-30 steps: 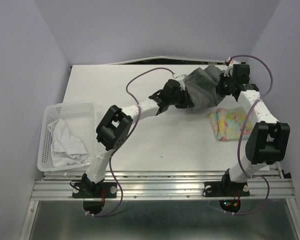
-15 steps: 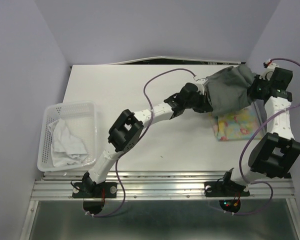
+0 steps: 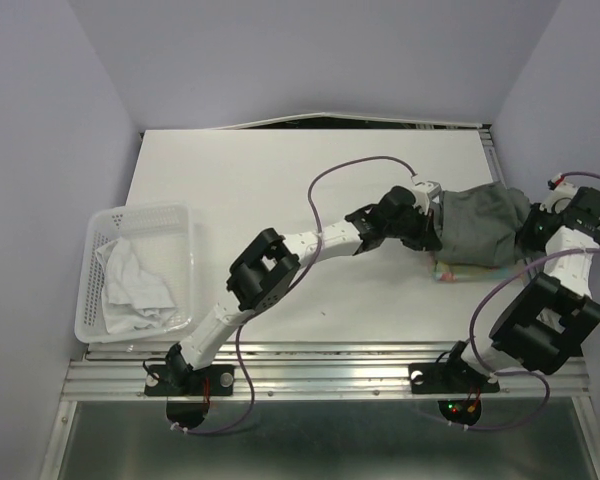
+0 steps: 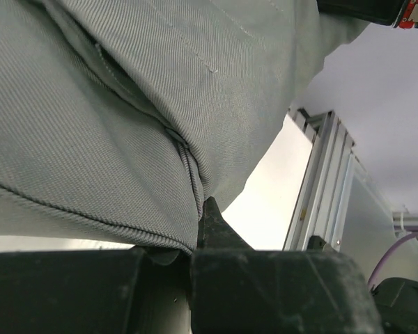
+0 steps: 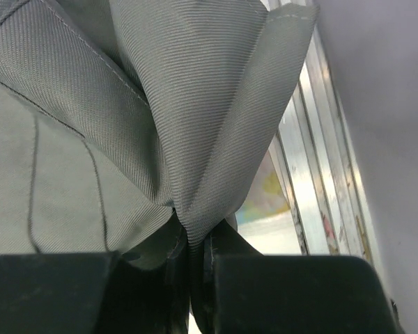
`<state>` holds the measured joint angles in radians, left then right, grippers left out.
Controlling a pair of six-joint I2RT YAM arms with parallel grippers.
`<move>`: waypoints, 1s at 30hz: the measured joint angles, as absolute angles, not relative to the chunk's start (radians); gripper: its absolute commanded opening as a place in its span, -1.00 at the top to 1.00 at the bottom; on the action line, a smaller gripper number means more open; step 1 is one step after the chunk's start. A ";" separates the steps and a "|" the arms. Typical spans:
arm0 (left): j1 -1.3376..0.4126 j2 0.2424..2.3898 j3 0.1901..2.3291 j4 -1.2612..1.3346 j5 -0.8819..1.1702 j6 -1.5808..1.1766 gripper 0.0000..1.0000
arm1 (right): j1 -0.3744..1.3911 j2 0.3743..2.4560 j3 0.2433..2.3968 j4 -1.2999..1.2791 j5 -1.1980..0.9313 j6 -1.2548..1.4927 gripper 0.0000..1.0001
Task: Fold and stack the skirts
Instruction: Neatly place the folded skirt to the corner
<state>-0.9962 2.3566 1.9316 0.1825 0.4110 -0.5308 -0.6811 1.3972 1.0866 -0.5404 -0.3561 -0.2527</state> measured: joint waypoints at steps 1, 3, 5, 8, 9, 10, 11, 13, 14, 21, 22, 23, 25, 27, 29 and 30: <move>-1.002 2.372 1.933 0.183 0.416 -0.531 1.00 | -0.691 1.399 1.064 -0.539 -0.356 -0.264 0.99; -1.013 2.406 1.938 0.179 0.423 -0.532 1.00 | -0.704 1.408 1.032 -0.532 -0.355 -0.280 0.99; -1.022 2.444 1.939 0.170 0.428 -0.532 1.00 | -0.713 1.428 1.011 -0.517 -0.355 -0.293 0.99; -1.028 2.481 1.939 0.159 0.430 -0.532 0.93 | -0.715 1.480 1.003 -0.503 -0.356 -0.299 0.89; -1.028 2.486 1.939 0.157 0.430 -0.532 0.88 | -0.715 1.498 1.003 -0.498 -0.356 -0.300 0.83; -1.028 2.487 1.939 0.155 0.431 -0.532 0.83 | -0.715 1.511 1.003 -0.494 -0.355 -0.300 0.82; -1.027 2.487 1.939 0.157 0.431 -0.532 0.79 | -0.715 1.517 1.003 -0.492 -0.355 -0.300 0.78; -1.026 2.486 1.939 0.165 0.432 -0.532 0.47 | -0.715 1.526 1.004 -0.485 -0.351 -0.299 0.42; -1.026 2.486 1.939 0.165 0.433 -0.532 0.33 | -0.715 1.529 1.005 -0.484 -0.349 -0.296 0.25; -1.020 2.455 1.911 0.142 0.413 -0.505 -0.47 | -0.719 1.539 1.059 -0.472 -0.331 -0.286 -0.57; -1.018 2.438 1.893 0.136 0.409 -0.498 -0.59 | -0.719 1.539 1.071 -0.471 -0.329 -0.286 -0.70; -1.016 2.415 1.867 0.131 0.406 -0.495 -0.75 | -0.720 1.539 1.084 -0.471 -0.326 -0.289 -0.77; -1.005 2.347 1.813 0.109 0.397 -0.483 -0.76 | -0.720 1.539 1.112 -0.475 -0.323 -0.296 -0.85; -0.989 2.278 1.773 0.093 0.390 -0.466 -0.77 | -0.720 1.539 1.143 -0.486 -0.321 -0.305 -0.99; -0.970 2.196 1.727 0.080 0.381 -0.440 -0.97 | -0.720 1.539 1.176 -0.498 -0.329 -0.320 -1.00; -0.961 2.159 1.708 0.071 0.377 -0.426 -0.97 | -0.720 1.538 1.196 -0.511 -0.339 -0.328 -1.00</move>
<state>-0.9611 2.1590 1.7081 0.0708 0.3771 -0.4259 -0.7200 1.5375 1.1957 -0.5110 -0.3389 -0.3279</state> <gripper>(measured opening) 0.960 0.993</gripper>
